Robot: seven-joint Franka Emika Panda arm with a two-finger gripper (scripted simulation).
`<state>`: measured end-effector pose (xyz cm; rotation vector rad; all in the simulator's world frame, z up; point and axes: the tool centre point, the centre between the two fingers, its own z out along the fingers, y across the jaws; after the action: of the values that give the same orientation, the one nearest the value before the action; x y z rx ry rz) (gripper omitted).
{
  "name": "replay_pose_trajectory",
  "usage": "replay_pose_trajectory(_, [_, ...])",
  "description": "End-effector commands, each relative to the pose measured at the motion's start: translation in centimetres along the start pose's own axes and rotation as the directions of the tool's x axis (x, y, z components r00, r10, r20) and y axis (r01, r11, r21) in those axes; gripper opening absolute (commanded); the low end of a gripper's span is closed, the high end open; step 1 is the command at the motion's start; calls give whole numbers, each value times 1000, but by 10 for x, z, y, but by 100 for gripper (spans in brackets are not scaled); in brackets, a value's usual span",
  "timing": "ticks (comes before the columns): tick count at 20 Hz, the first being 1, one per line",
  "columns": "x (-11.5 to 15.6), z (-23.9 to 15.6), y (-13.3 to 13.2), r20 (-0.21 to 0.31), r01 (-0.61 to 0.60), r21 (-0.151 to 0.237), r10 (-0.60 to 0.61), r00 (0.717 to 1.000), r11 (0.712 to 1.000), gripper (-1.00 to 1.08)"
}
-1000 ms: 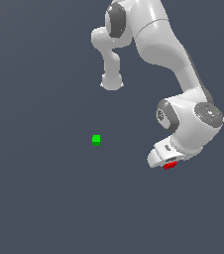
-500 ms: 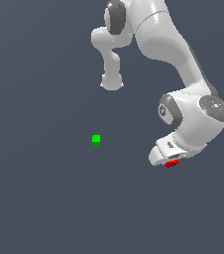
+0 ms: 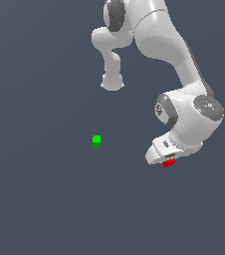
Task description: Stack the red cube on top of the green cube.
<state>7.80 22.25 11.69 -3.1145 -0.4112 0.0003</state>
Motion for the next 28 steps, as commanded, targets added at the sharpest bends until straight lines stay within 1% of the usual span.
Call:
replay_pose_trajectory(1, [-5,1,6,-1,-1,0,1,1000,1000,-100])
replay_pose_trajectory(6, [-22,5,24,-1,-1,0,1,1000,1000,-100])
replay_pose_trajectory(12, [-52,12,57,-1,-1,0,1,1000,1000,-100])
replay_pose_trajectory(19, [-95,23,105,-1,-1,0,1,1000,1000,-100])
replay_pose_trajectory(28, [-161,40,179,-1,-1,0,1,1000,1000,-100])
